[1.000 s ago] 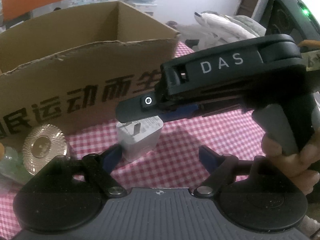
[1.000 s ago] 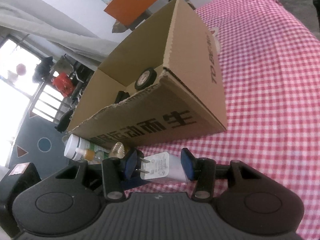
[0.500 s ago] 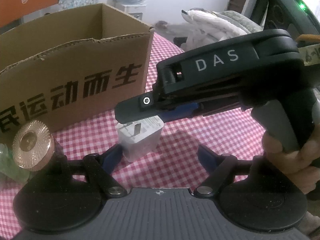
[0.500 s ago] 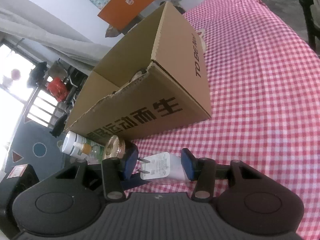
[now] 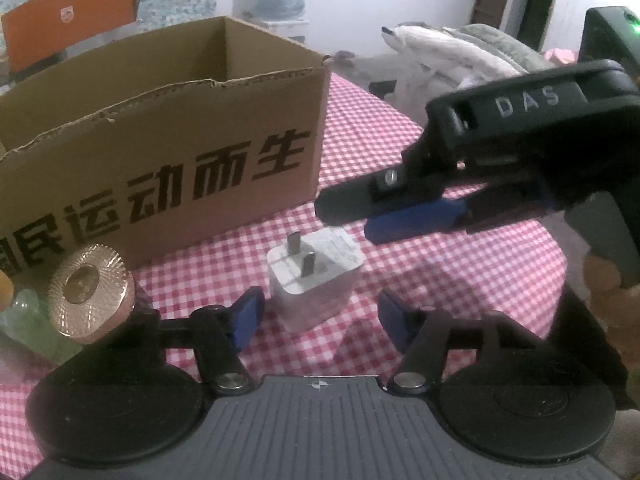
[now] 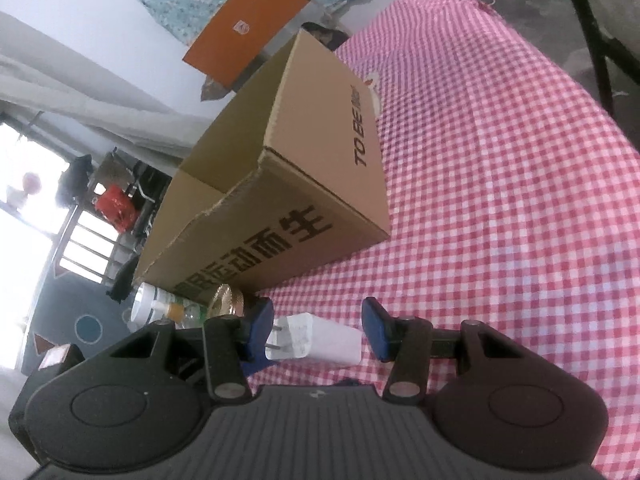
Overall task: Organize rigid objects
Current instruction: 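Lift the white charger plug off the table with the right tool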
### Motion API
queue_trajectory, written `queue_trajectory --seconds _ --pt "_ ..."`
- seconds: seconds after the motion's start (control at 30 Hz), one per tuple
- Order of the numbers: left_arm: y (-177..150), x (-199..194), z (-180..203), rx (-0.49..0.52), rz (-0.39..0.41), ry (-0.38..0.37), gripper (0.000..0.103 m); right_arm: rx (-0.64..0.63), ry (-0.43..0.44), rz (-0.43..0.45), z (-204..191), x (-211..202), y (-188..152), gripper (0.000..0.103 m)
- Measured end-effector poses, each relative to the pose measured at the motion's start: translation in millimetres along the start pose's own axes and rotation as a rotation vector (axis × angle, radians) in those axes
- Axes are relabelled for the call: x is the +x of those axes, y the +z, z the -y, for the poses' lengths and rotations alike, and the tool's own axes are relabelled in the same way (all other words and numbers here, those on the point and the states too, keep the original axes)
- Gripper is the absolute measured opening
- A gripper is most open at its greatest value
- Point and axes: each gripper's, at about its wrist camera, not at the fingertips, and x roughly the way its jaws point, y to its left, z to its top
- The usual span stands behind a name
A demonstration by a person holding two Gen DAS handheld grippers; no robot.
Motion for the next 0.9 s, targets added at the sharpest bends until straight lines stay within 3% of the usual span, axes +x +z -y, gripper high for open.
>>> queue_trajectory --seconds 0.2,0.57,0.9 --pt "3.5 2.2 -4.9 -0.019 0.008 0.007 0.047 -0.014 -0.007 -0.009 -1.8 11.9 -3.9 0.038" --pt "-8.0 -18.9 -12.1 -0.055 -0.045 0.003 0.046 -0.043 0.021 -0.050 -18.0 19.1 -19.2 0.034" --pt "-7.8 -9.5 -10.9 -0.051 -0.055 0.008 0.050 -0.023 0.002 -0.049 -16.1 11.3 -21.8 0.035"
